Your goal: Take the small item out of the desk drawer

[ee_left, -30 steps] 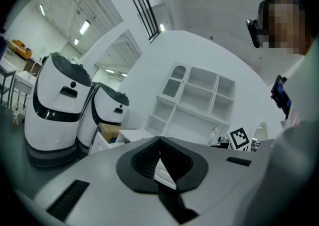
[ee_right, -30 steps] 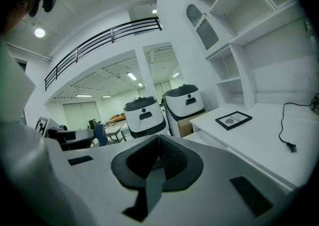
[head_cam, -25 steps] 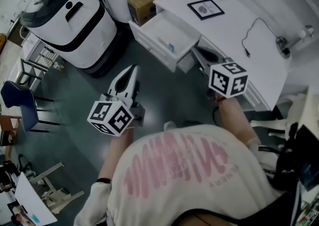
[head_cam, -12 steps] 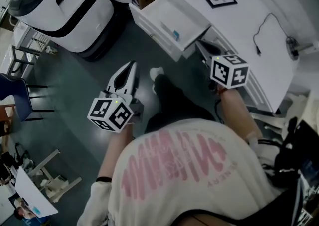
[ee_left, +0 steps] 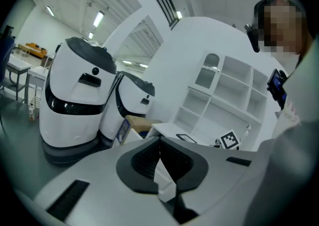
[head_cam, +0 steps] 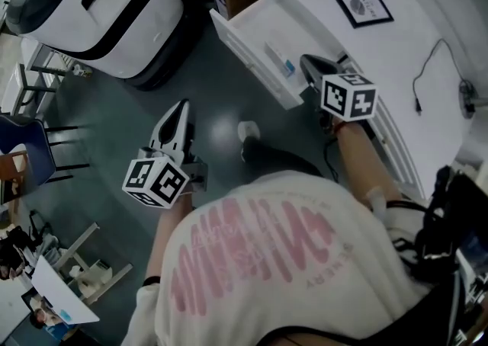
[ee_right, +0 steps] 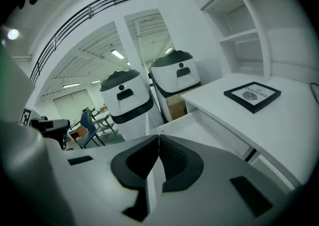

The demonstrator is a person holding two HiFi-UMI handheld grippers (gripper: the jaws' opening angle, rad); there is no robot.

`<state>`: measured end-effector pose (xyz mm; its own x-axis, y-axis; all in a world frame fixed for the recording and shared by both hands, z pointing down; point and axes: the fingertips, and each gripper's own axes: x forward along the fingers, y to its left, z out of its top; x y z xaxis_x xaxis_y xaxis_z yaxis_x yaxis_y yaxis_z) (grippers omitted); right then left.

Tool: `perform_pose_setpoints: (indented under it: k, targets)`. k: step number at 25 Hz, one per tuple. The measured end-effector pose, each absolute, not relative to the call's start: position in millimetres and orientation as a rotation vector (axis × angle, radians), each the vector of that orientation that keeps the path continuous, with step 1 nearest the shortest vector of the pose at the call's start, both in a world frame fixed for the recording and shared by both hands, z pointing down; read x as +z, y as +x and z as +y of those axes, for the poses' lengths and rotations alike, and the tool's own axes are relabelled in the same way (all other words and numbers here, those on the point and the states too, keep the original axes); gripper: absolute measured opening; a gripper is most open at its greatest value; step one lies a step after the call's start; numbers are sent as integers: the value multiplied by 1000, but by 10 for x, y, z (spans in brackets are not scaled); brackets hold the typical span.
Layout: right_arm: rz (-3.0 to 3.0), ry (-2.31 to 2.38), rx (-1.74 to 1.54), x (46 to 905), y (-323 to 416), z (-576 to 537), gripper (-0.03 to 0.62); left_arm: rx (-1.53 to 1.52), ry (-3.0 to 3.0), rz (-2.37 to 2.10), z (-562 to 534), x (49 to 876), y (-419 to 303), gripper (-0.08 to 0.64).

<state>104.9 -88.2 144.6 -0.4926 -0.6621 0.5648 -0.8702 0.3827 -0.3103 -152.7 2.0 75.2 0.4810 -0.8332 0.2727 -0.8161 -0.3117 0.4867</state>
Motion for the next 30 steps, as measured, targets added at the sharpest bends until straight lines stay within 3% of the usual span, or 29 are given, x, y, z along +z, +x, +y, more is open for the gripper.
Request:
perform_pose_setpoints:
  k: [10,14,21,23,24,25,30]
  targets:
    - [-2237,1270,938,1951,899,-1667,17,52,2105,-1384,-934,1025,-1728,29]
    - [-2267,1168,870,2190,827,-1823,18,261,2158,-1407,-1084,1186,-1728,29]
    - [-2187,1042,895,2715,805,-1816,20,300,2006,-1413,-1188,1556,-1964,29]
    - [-2192,1015,923,2790,785,-1813,61,275,1974,-1401,-1241,1629,-1985,29]
    - [-2191,1006,937,2826,780,-1823,138,276,1964,-1395,-1265,1666,-1990,29]
    - [-2186,1000,948,2865,779,-1833,164,280,1954,-1389,-1284,1704,-1992,29]
    - [-2127,963,1014,3085,762,-1824,176,270,1914,-1368,-1342,1823,-1991,29]
